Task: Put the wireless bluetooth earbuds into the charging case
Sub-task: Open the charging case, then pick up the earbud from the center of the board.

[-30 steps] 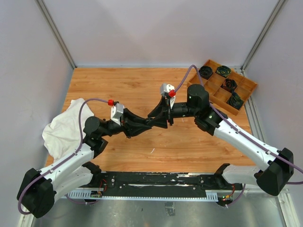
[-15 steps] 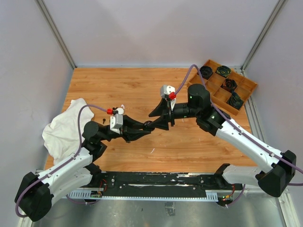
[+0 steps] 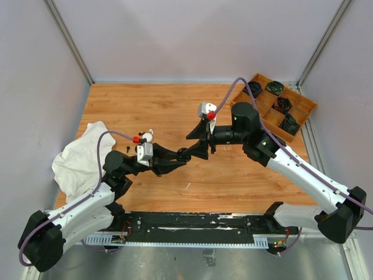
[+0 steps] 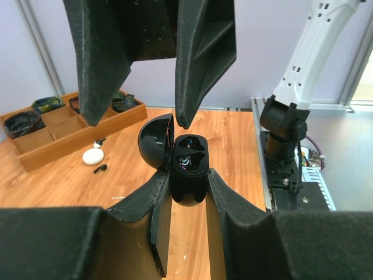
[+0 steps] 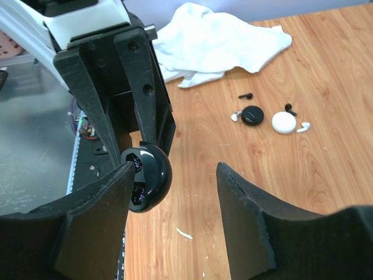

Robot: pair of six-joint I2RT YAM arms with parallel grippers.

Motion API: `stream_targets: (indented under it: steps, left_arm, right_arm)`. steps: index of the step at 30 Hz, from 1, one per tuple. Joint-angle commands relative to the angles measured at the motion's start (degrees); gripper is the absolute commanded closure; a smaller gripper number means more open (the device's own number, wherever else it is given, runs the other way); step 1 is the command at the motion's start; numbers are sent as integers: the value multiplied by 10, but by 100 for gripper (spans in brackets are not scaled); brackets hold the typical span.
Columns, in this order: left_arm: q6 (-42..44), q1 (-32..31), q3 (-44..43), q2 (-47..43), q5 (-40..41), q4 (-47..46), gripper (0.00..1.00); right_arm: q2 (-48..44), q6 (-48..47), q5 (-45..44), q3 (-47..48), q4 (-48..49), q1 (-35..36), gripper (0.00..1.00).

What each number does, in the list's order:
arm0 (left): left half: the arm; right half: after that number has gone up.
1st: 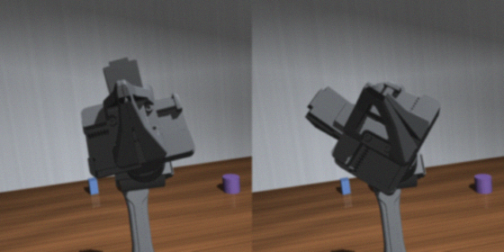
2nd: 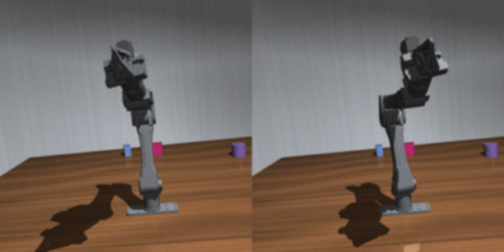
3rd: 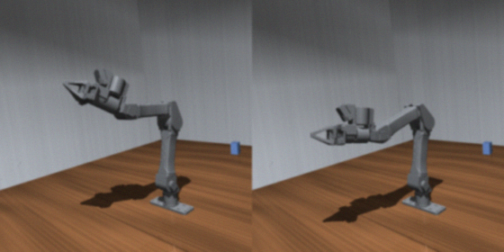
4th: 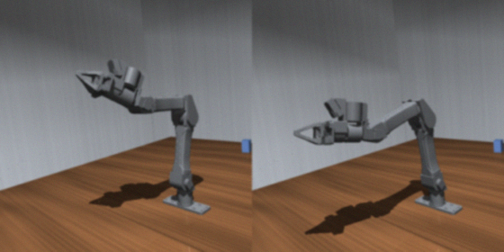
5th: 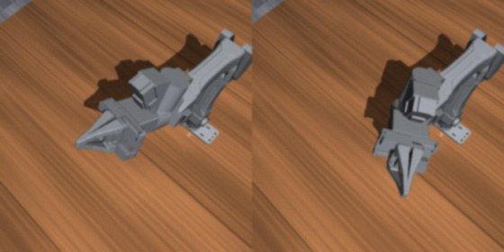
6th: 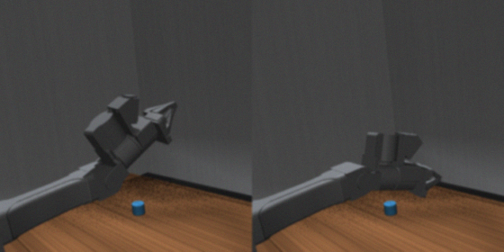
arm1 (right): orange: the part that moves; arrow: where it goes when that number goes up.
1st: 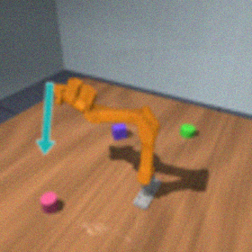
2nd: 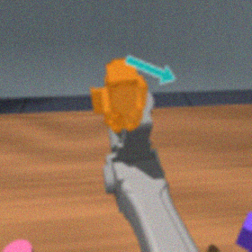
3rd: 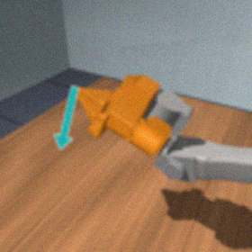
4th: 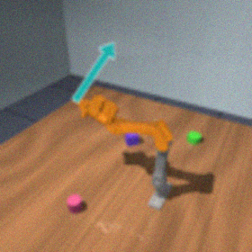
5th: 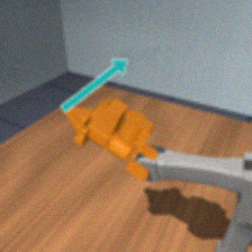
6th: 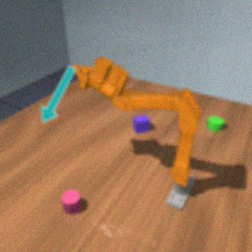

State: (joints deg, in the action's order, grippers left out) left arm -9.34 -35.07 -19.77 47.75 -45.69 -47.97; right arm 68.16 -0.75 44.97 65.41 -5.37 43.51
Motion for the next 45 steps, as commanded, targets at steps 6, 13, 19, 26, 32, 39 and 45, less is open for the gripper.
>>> stream_targets:
  steps: [6, 13, 19, 26, 32, 39, 45]
  left_arm:
    - [-4, -6, 73, 49, 65, -154, 100]
    - [6, -6, 96, 118, 93, -246, 100]
    - [20, -5, 93, 145, 104, -259, 100]
    - [32, -2, 94, 167, 138, -252, 100]
    - [25, 8, 94, 200, 131, -255, 100]
    - [32, 9, 97, 205, 134, -231, 100]
    - [37, 8, 95, 207, 131, -219, 100]
  right_arm:
    - [-18, -24, -166, 19, -121, -42, 35]
    - [7, -8, -267, -10, -180, -119, 34]
    - [71, 4, -293, -22, -184, -191, 34]
    - [192, 18, -316, 18, -184, -251, 31]
    - [305, 35, -323, 64, -178, -293, 31]
    - [382, 37, -318, 104, -159, -320, 31]
    - [422, 32, -310, 126, -155, -328, 31]
